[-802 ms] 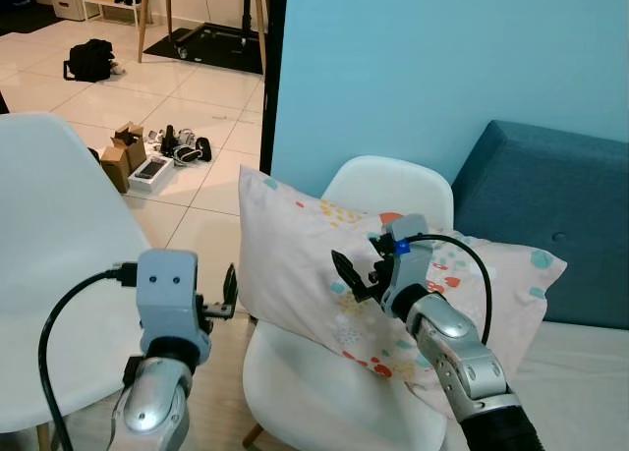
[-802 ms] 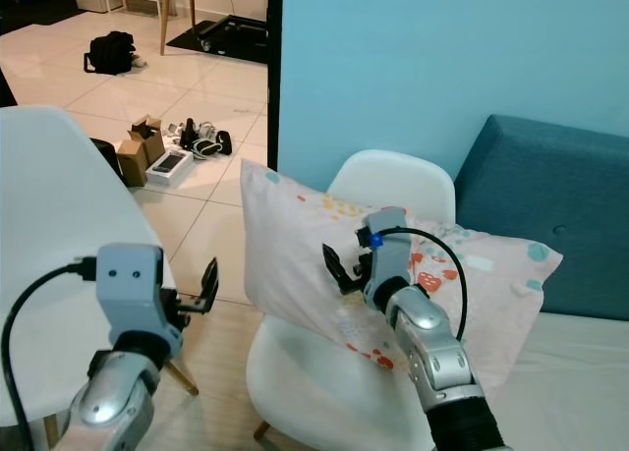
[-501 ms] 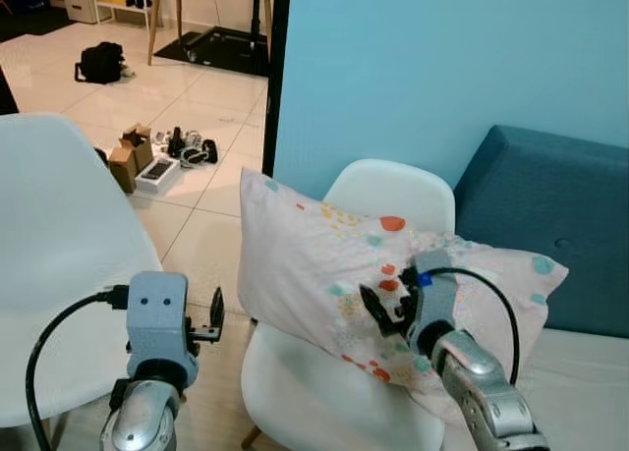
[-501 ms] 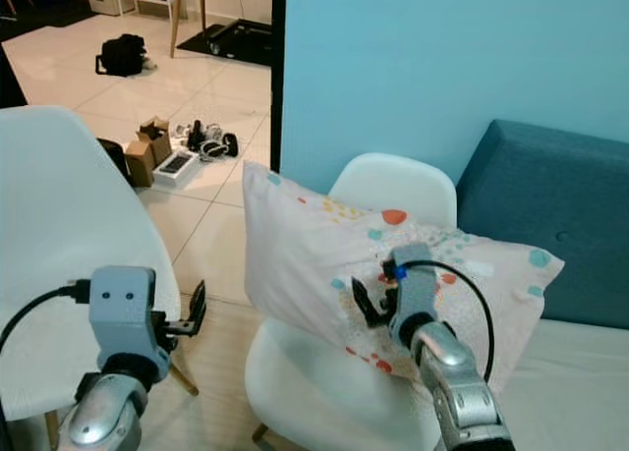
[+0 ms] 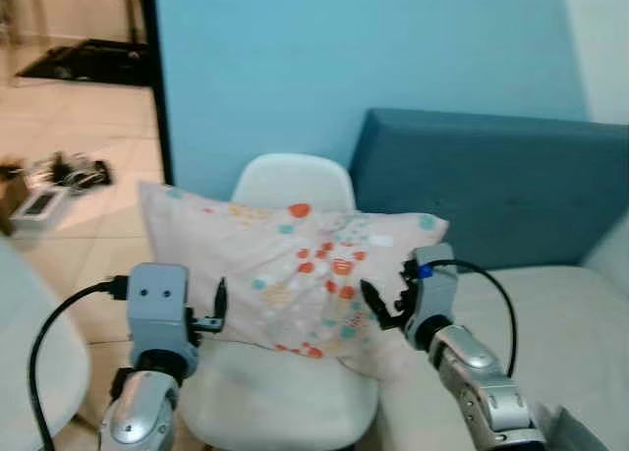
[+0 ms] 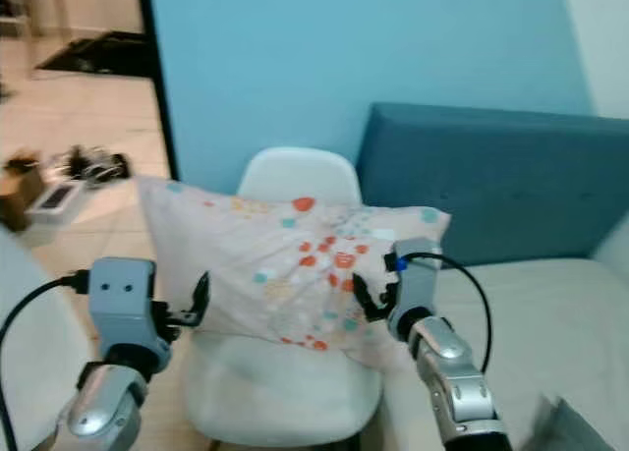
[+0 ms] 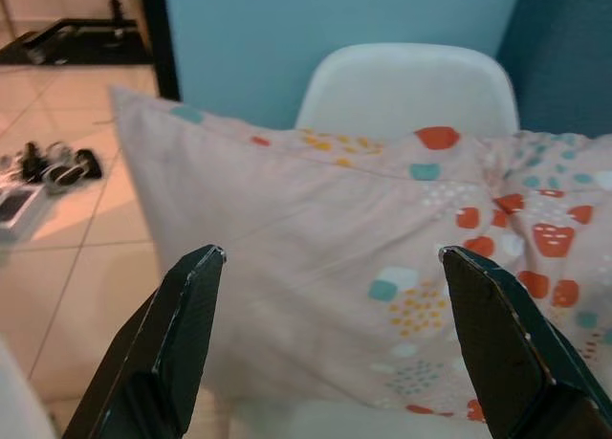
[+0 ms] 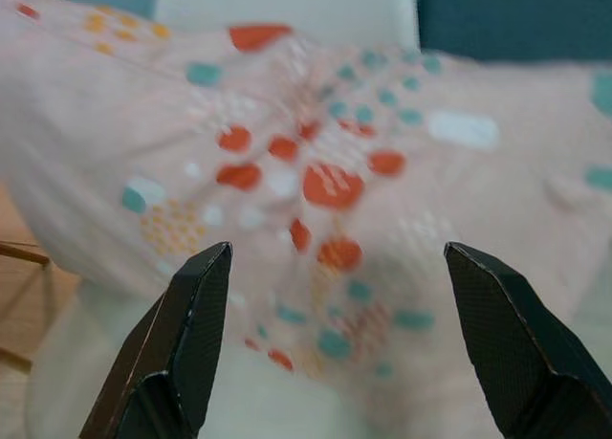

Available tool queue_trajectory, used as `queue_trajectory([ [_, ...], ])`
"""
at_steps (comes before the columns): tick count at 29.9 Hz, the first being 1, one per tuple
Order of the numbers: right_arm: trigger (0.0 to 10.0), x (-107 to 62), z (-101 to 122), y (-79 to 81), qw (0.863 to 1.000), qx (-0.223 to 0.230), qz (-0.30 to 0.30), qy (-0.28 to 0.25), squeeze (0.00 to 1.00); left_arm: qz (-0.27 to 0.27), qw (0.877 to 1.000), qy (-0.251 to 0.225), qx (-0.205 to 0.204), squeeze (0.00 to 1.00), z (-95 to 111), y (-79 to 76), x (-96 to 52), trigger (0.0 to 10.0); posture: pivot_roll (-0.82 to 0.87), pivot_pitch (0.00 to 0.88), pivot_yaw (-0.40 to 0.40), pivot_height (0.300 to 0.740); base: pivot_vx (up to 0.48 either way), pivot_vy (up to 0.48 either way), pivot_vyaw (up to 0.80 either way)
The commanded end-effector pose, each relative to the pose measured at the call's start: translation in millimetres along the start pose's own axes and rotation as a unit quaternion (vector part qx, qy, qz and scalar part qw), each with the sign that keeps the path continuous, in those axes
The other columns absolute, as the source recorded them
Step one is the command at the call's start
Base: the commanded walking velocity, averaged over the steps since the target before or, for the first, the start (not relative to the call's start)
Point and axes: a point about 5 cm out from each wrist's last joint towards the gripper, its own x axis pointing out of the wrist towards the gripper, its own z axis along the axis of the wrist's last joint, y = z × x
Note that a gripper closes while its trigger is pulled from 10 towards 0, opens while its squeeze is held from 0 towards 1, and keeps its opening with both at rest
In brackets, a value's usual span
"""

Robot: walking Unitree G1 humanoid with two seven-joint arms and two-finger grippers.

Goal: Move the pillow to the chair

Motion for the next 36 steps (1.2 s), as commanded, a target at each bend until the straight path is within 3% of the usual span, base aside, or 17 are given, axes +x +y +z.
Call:
queue_trajectory([
  [1,10.0,-1.7,0.3,-5.4,1.0,0.006,-0.012,0.005,0.0,-0.009,1.0,0.006,-0.006,0.0,-3.6,-3.6,1.0,10.0,0.02,0.0,-0.128,0.74,0.0,0.0,-0.77],
  [14,10.0,-0.1,-1.9,-10.7,0.999,0.023,-0.024,0.016,0.0,-0.012,1.0,0.001,-0.002,0.0,-2.5,-4.9,3.6,10.0,0.02,0.0,-0.125,0.74,0.0,0.0,-0.77],
  [20,10.0,-0.9,-9.9,-19.6,0.996,0.06,-0.054,0.035,0.0,-0.022,0.998,-0.023,0.046,0.0,4.4,-3.8,9.9,10.0,0.01,0.0,-0.118,0.74,0.0,0.0,-0.77],
  [36,10.0,-0.8,-13.4,-23.0,0.994,0.068,-0.065,0.048,0.0,-0.031,0.998,-0.027,0.055,0.0,4.4,-6.0,10.9,10.0,0.01,0.0,-0.121,0.74,0.0,0.0,-0.77],
])
